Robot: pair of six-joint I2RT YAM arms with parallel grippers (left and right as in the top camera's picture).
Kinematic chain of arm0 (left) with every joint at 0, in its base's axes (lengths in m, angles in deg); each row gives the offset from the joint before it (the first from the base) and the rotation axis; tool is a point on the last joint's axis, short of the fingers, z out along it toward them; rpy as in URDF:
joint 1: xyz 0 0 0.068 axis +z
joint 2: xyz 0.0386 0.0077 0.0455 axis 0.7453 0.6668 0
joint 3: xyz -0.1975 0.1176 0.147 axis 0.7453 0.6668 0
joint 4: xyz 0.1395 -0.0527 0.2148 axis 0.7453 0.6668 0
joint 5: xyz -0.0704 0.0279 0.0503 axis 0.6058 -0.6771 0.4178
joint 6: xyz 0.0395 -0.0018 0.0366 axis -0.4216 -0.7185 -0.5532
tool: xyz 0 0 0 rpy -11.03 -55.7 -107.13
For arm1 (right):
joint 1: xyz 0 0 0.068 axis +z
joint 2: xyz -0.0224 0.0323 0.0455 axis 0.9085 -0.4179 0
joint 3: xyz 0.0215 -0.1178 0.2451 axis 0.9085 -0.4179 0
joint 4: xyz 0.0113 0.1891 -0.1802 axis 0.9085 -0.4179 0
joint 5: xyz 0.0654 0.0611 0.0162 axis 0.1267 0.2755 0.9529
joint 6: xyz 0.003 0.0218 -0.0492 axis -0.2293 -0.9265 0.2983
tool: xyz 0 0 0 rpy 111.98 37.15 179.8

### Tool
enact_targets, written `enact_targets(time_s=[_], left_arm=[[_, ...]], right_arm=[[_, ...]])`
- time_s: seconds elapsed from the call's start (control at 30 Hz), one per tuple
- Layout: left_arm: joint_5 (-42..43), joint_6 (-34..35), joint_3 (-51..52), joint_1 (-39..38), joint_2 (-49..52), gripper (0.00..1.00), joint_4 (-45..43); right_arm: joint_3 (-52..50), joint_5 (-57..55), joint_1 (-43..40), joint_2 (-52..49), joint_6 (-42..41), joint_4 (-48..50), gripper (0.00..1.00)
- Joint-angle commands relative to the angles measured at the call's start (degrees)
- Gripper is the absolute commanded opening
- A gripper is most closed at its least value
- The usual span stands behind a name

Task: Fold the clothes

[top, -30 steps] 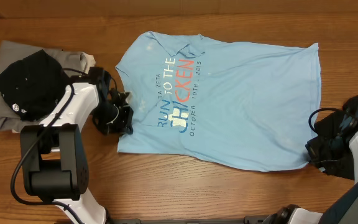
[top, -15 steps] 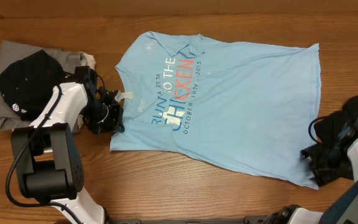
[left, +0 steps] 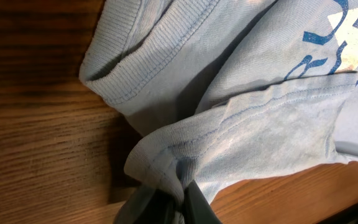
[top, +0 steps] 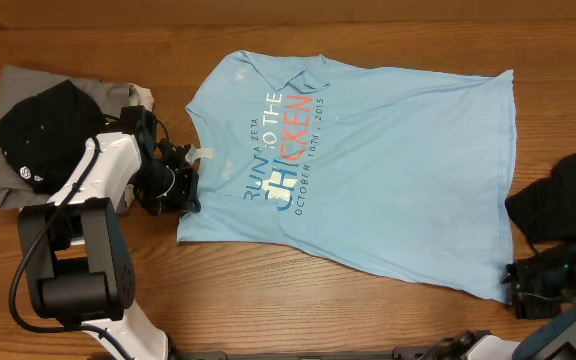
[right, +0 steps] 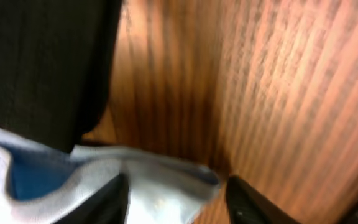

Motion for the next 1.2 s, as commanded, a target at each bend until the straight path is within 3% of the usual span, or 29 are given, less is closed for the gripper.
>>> enact_targets(time_s=[0.0,0.1,0.2,0.23,0.63,0.77,1.03,1.17], left_arm=[[0.63,-1.46,-1.14,0.31,-0.68,0.06,0.04],[0.61,-1.46,-1.14,0.31,-0.68,0.07,0.26],[0.63,-1.46,-1.14,0.31,-0.68,0.07,0.44],[0.7,-1.46,-1.16,0.31,-0.68,0.06,0.48],[2.71,-1.66,-1.46,0.31,-1.9,0.04,1.53],[9.79,-6.1,-2.12,0.31,-6.03,0.04,2.6],[6.19,-5.49,-9.11,0.31,-18.25,0.04,5.22],[6.14,-4.94,-14.32,-0.07,-19.5,0.04,3.1]], right_arm=[[-4.07,-0.5,-0.13,-0.07,-0.28,2.6,0.42],[-5.64,-0.2,-0.11,-0.07,-0.24,4.96,0.32],[-5.35,0.22,-0.11,-0.07,-0.2,3.41,0.05],[-5.01,0.24,-0.11,-0.07,-0.15,2.69,0.04],[2.1,5.51,-0.11,8.13,2.47,-7.34,0.04],[3.63,6.67,-0.11,11.56,2.89,-9.35,0.04],[11.3,12.94,-0.11,15.17,4.74,-12.72,0.04],[15.43,13.38,-0.07,15.08,4.68,-12.17,0.04]])
